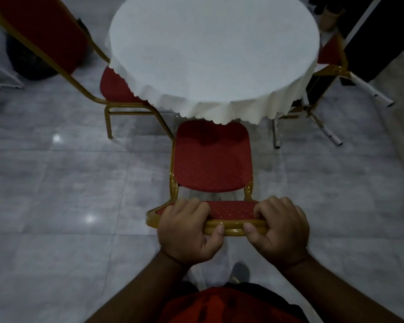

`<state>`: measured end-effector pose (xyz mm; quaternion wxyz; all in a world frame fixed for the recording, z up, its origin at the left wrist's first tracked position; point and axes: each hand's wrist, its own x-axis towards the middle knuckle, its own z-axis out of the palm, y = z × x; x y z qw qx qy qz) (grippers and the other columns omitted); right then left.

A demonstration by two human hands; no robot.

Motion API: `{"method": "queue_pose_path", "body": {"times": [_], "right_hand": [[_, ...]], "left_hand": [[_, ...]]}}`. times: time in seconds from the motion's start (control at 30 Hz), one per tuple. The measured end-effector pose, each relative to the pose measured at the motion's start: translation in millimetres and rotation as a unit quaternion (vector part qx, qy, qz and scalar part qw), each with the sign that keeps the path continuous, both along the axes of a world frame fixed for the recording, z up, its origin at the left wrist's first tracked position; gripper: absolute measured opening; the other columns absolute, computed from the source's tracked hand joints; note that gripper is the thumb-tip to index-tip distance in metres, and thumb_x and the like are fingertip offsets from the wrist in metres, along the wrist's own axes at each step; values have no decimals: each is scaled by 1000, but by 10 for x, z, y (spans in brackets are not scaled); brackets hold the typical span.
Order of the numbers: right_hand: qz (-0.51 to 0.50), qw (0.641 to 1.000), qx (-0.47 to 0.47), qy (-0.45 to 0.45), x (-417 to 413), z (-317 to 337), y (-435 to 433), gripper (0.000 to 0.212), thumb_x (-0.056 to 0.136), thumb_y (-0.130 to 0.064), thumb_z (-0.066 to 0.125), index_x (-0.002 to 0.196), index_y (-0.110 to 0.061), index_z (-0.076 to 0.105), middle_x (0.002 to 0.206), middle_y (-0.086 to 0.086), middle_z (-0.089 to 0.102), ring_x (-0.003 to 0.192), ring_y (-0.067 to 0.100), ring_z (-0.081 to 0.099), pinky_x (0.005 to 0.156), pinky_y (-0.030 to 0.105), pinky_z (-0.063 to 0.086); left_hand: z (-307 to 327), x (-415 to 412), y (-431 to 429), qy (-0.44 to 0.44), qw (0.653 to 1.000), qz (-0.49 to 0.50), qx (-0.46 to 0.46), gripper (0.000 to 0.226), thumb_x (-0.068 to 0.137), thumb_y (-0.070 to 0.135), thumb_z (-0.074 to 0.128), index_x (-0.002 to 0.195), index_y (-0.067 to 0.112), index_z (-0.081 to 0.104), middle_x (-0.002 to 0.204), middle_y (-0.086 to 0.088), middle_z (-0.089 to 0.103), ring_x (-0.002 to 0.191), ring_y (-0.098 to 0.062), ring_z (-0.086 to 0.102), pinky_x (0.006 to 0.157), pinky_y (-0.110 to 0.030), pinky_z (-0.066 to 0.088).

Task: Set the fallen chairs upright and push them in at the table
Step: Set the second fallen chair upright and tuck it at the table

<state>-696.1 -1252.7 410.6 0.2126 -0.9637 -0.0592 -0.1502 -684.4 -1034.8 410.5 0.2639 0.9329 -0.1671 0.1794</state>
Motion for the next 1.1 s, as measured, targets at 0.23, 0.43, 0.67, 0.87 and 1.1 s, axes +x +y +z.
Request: {"method": "queue_pose_path", "body": {"times": [0.23, 0.43, 0.67, 0.87, 1.1], "right_hand": [[-11, 1000, 3, -12, 204, -11, 52, 60, 89, -74, 29, 69, -22, 52, 68, -9, 46, 66, 14, 39, 61, 32, 26], [-8, 1000, 0, -24, 280, -31, 42, 61, 90, -74, 28, 69, -22, 52, 68, -9, 45, 68, 11, 35, 64, 31, 22], [-15, 999, -11, -28, 370, -45, 54, 58, 90, -71, 28, 70, -22, 50, 69, -8, 44, 66, 15, 38, 62, 32, 28], [-18, 1000, -25, -4, 392, -23, 63, 54, 91, -68, 28, 73, -21, 49, 73, -8, 42, 69, 15, 38, 64, 33, 30], [-27, 998, -29, 44, 318, 65, 61, 60, 93, -72, 20, 82, -23, 53, 81, -8, 47, 78, 15, 41, 70, 37, 35]], "left_hand": [[-17, 217, 41, -11, 1000, 4, 11, 39, 83, 53, 51, 68, 17, 52, 65, 2, 49, 61, -19, 43, 57, -31, 25], [-30, 293, 42, -4, 1000, 0, 14, 41, 85, 55, 47, 69, 18, 53, 67, 3, 51, 62, -19, 44, 57, -31, 26], [24, 378, 34, -7, 1000, 1, 14, 37, 83, 53, 51, 69, 18, 54, 67, 4, 51, 64, -17, 44, 59, -30, 20], [21, 412, 60, 15, 1000, -12, 1, 37, 84, 53, 51, 70, 19, 54, 68, 5, 51, 65, -17, 44, 58, -30, 23], [151, 413, 45, 147, 989, -10, 5, 30, 83, 56, 49, 76, 28, 54, 72, 13, 50, 70, -12, 46, 58, -33, 40]]}}
